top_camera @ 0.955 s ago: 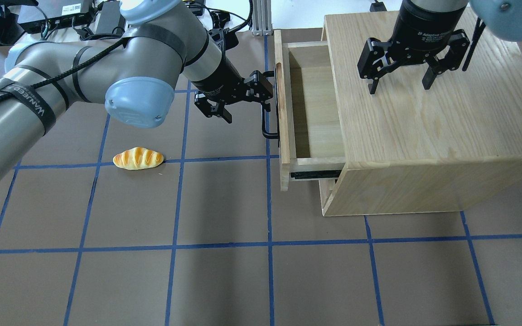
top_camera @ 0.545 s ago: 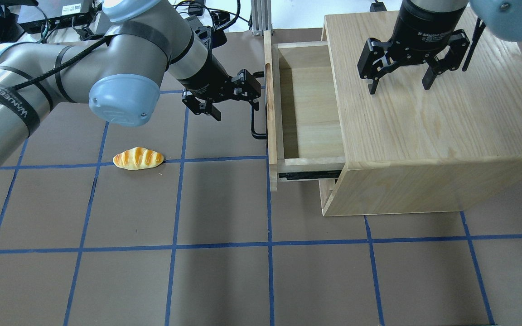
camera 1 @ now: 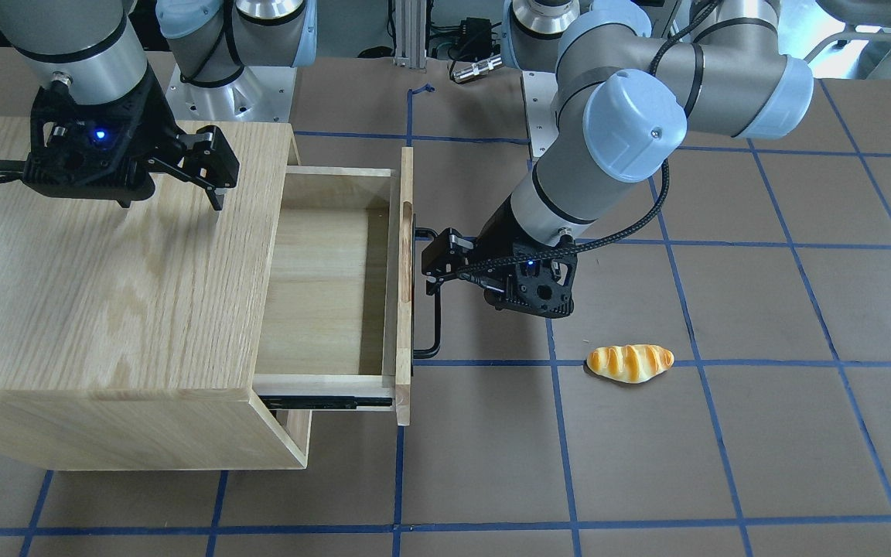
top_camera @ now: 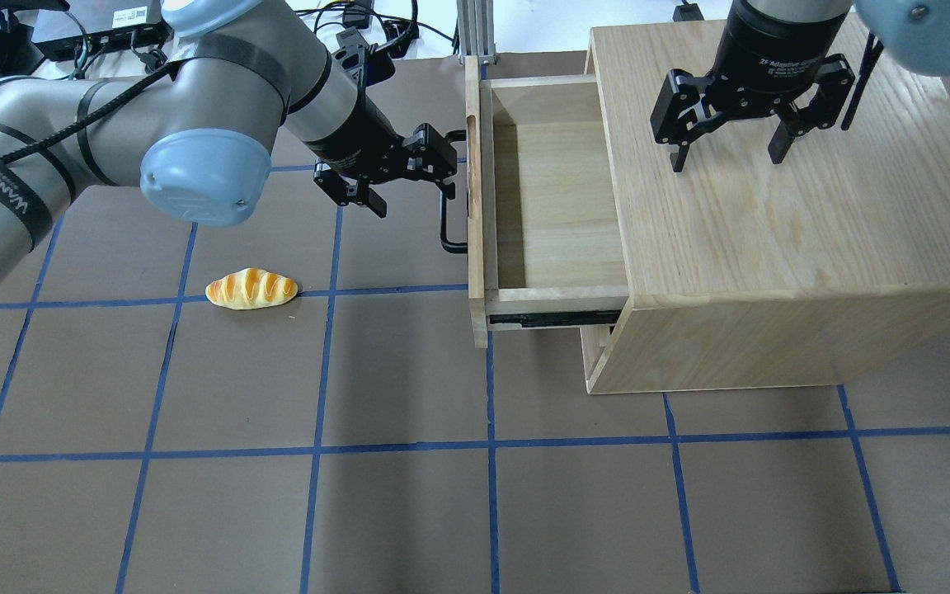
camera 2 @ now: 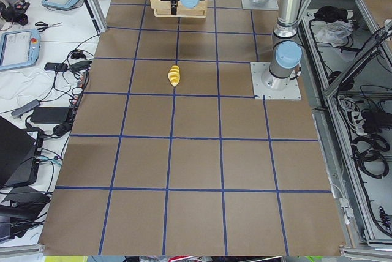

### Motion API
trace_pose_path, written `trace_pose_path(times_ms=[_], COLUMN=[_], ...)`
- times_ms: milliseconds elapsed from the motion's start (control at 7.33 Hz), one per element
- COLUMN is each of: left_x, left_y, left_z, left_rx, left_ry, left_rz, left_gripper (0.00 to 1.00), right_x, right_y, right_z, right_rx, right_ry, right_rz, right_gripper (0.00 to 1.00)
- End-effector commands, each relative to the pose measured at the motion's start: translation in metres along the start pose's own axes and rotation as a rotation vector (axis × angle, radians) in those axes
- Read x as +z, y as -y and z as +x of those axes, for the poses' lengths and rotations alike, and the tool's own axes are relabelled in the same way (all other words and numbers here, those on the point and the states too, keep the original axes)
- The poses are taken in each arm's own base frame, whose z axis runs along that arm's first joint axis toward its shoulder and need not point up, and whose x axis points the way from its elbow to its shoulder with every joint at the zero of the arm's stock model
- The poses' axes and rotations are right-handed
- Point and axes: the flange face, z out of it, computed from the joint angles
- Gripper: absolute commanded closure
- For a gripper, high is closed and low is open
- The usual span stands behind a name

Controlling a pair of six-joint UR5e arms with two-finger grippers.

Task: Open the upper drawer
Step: 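Pull the handle with the left gripper, sliding the drawer out of the cabinet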

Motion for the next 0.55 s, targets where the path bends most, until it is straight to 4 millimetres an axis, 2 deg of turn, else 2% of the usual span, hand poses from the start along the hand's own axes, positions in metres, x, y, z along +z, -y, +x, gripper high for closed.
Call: trace_pose_path(times_ms=[0,409], left_x=[-0.006,-0.02], left_y=[-0.002,-0.002], left_z=[-0.007,-0.026], left_rx=[0.016,0.018], left_ry=[0.003,0.005], left_rz=[-0.014,-0.026], left_gripper=[0.0,0.0], right_x=[0.0,0.0], right_y=[0.0,0.0], right_z=[0.0,0.001], right_rx=[-0.001,0.002], right_ry=[0.0,0.0], right_rz=[0.001,0.001], right_gripper=[0.0,0.0])
